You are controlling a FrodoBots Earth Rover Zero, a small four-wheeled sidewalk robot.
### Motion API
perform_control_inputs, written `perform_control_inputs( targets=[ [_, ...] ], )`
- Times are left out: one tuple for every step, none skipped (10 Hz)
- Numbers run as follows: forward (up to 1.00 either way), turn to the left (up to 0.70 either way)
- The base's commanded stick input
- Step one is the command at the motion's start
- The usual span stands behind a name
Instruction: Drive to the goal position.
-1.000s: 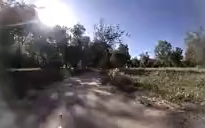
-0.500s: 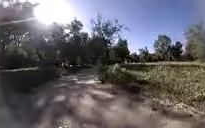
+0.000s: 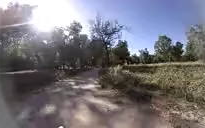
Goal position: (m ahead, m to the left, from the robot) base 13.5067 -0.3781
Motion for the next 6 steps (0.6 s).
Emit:
perform_control_inputs(
  targets=[
    [0.85,0.34],
    [0.85,0.34],
    [0.85,0.34],
    [0.85,0.34],
    [0.85,0.34],
    [0.85,0.24]
  ],
)
